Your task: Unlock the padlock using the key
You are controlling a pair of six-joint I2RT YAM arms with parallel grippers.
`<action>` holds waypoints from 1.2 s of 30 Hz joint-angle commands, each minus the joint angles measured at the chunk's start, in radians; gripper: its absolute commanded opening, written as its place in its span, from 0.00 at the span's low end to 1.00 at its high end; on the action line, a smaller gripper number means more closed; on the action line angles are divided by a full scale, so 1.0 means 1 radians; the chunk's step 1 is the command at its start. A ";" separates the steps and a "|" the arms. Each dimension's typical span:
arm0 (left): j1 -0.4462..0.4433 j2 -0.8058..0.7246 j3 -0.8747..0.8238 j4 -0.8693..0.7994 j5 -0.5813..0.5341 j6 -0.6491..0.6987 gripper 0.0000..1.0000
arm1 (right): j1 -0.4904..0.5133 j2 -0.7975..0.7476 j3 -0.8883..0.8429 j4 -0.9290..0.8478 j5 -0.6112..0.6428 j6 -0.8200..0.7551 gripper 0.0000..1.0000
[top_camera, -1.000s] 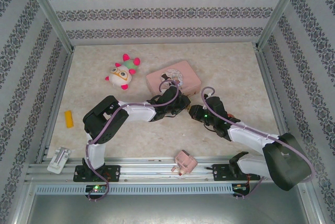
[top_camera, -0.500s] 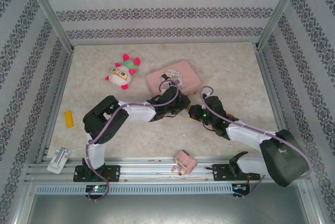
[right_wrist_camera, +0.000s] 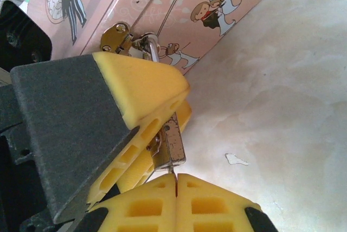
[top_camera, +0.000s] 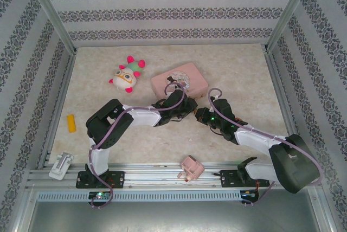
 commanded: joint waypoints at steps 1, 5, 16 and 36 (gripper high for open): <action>-0.013 -0.028 -0.048 0.148 0.085 0.000 0.40 | -0.019 0.007 0.025 0.102 0.023 0.011 0.00; -0.012 -0.043 -0.090 0.241 0.050 0.000 0.56 | -0.019 -0.002 0.014 0.105 0.027 0.023 0.00; -0.006 -0.099 -0.211 0.352 -0.080 -0.010 0.55 | -0.019 -0.006 0.007 0.106 0.050 0.031 0.00; 0.000 -0.039 -0.193 0.390 -0.054 -0.046 0.52 | -0.019 0.050 0.033 0.151 0.022 0.044 0.00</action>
